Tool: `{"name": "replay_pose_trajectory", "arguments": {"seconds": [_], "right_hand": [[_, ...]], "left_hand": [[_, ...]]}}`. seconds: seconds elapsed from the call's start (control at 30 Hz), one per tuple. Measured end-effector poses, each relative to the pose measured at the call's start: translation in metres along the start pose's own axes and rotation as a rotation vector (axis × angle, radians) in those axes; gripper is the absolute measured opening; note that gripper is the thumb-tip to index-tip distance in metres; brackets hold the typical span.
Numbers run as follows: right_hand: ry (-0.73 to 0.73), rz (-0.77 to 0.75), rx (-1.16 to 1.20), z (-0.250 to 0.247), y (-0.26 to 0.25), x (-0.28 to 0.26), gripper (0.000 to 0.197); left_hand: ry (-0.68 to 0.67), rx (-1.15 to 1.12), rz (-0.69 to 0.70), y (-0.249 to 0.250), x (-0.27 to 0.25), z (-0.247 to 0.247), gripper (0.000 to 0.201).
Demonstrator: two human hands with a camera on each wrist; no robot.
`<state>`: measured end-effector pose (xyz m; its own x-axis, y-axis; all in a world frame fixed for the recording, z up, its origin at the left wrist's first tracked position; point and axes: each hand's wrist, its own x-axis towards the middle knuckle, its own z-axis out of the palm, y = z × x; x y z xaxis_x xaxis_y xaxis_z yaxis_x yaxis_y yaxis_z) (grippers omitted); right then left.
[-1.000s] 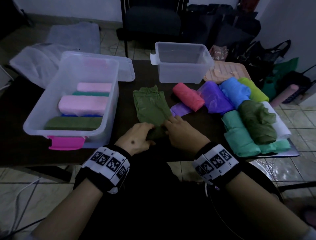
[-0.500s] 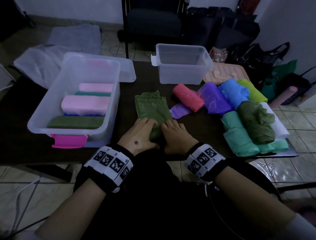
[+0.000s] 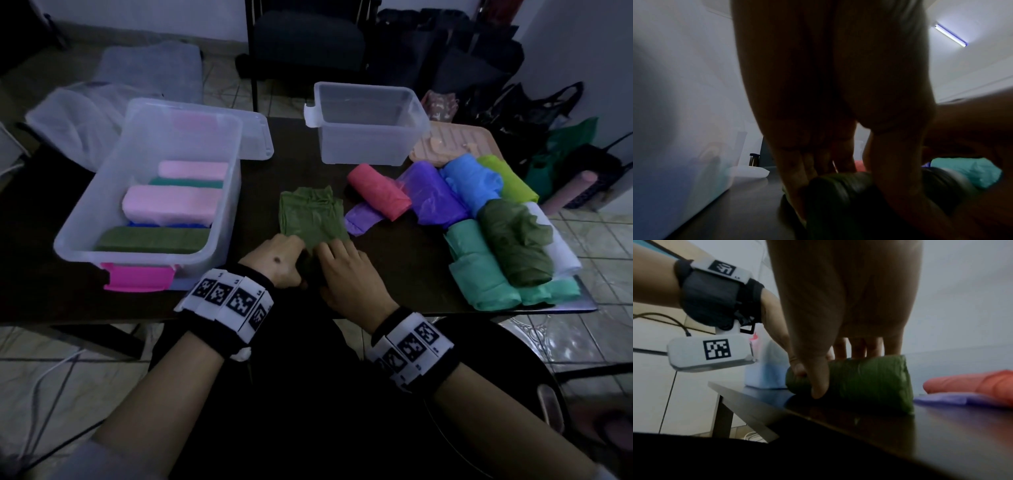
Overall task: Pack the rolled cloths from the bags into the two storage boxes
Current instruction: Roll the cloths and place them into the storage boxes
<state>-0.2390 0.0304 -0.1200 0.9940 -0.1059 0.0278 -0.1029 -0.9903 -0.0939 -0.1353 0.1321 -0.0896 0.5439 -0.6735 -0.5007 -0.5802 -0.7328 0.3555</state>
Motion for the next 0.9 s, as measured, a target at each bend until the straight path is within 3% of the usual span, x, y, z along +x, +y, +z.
{"name": "replay_pose_trajectory", "arguments": {"seconds": [0.2,0.3,0.37,0.57,0.63,0.73,0.9], "right_hand": [[-0.175,0.001,0.150,-0.006,0.006,0.004,0.046],[-0.330,0.058,0.276,-0.008,0.015,0.019,0.044],[-0.398,0.077,0.299,-0.009,0.021,0.026,0.043],[-0.480,0.103,0.339,-0.009,0.032,0.040,0.043],[-0.420,0.091,0.401,-0.008,0.032,0.039,0.045],[-0.199,0.083,0.505,-0.004,0.034,0.030,0.047],[-0.027,0.032,0.213,0.001,0.014,0.008,0.039]], "left_hand": [[-0.115,-0.046,0.016,-0.006,0.001,-0.007,0.040],[0.085,-0.080,0.022,-0.010,-0.001,-0.007,0.052],[0.235,-0.091,0.072,-0.010,-0.003,-0.004,0.048],[0.171,-0.024,0.091,-0.006,-0.003,0.006,0.068],[0.168,-0.007,0.084,-0.005,-0.001,0.004,0.066],[0.133,0.010,0.055,-0.001,0.000,-0.003,0.062],[0.113,0.006,0.021,0.001,0.000,-0.005,0.055]]}}
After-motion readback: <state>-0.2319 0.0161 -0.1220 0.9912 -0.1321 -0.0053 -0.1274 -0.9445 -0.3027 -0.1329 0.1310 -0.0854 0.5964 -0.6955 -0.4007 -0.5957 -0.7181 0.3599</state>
